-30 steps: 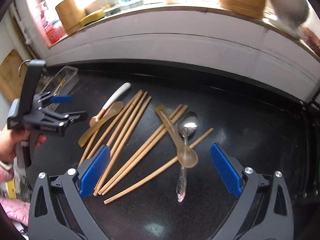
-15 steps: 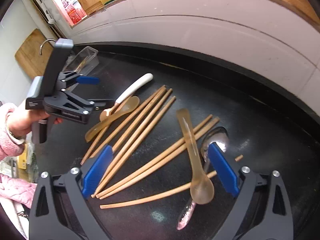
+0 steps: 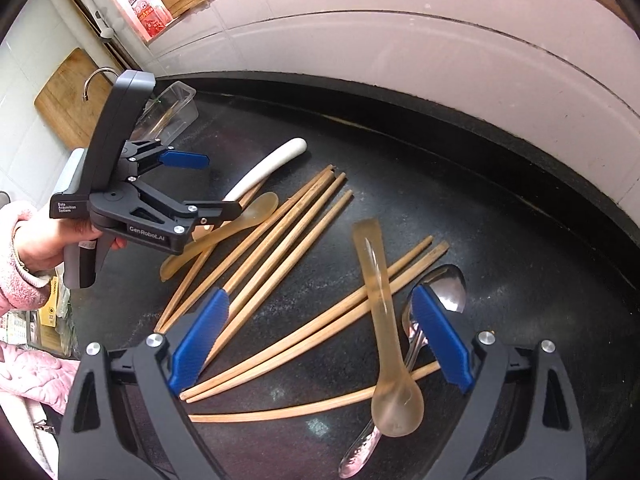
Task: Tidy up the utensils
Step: 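Move both grippers back to the pile and open them over utensils, then grasp the white-handled spoon with the left gripper while the right grasps an amber spoon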
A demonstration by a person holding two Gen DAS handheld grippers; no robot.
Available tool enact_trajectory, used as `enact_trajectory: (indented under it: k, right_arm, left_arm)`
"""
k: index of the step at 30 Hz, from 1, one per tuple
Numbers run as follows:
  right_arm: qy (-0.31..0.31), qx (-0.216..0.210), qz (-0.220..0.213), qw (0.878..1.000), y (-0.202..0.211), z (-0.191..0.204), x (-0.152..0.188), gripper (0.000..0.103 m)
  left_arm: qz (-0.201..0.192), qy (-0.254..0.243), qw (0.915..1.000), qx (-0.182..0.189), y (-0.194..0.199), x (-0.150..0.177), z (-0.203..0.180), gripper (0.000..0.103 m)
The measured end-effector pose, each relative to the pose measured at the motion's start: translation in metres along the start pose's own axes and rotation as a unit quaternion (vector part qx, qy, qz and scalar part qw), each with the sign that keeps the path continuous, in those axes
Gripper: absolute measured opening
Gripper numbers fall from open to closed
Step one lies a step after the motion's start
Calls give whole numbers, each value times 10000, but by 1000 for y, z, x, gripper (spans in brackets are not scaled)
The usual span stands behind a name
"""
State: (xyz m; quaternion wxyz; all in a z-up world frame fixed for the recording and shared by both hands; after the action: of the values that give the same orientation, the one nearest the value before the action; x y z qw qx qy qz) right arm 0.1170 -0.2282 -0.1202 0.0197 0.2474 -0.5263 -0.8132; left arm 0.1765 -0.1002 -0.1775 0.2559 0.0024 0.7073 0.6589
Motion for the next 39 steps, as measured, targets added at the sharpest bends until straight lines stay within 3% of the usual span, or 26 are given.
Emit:
enact_trajectory:
  k: [5,8,11,14,27,29,31,32,36,39]
  right_arm:
    - [67,-42,58,10000,0,0,2,90]
    - [44,-69,69,9999,-2,-3,2,90]
    - [92,-59,109,9999,-5,-4,1,82]
    - [166,-34,252,9995,-11,-3,3,69]
    - [9,-36,397,9992,-14,-15,13,65]
    - [-29,-33,446,9990,-17,-18,15,62]
    - [-30,-17,460,9989,-18,-19,18,59]
    - [-52,-12,445,9990,-17,-20,18,56]
    - [-100,142,425,9989,-11,-27,21,35]
    - [-155,167,398,9989,-8,-31,22,28]
  left_arm:
    - [18,143,9998,-161,0,-6,-2,97]
    - [138,326,9993,94,-3,-4,-8,97]
    - [105,170,9998,70,-6,-5,-17,96]
    - [-10,-11,9999,-132,-7,-10,-23,87]
    - [-82,7,9999,139,-4,-31,-25,63]
    - [-112,-95,9998,103,-3,-30,-25,58]
    - [-154,-168,9997,79,-2,-28,-25,43]
    - [-171,-177,9996,127,-4,-26,-18,41]
    - [-188,-182,9990,361,0,-25,-23,23]
    - [-258,-205,9987,383,0,-18,-37,15]
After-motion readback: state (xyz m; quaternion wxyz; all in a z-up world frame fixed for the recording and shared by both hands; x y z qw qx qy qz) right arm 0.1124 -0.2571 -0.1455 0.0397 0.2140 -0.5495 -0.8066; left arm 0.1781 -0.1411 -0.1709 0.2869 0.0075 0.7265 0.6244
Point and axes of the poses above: each gripper's, at about its wrist camera, not at the fingertips, and y roughly against the way its jaws point, z to its left, x to its underside, the point moved 10 cm from there along -y, roughly the way its jaws point, and after that the axes turned 1 degree about -x, right-handed, at the moved point
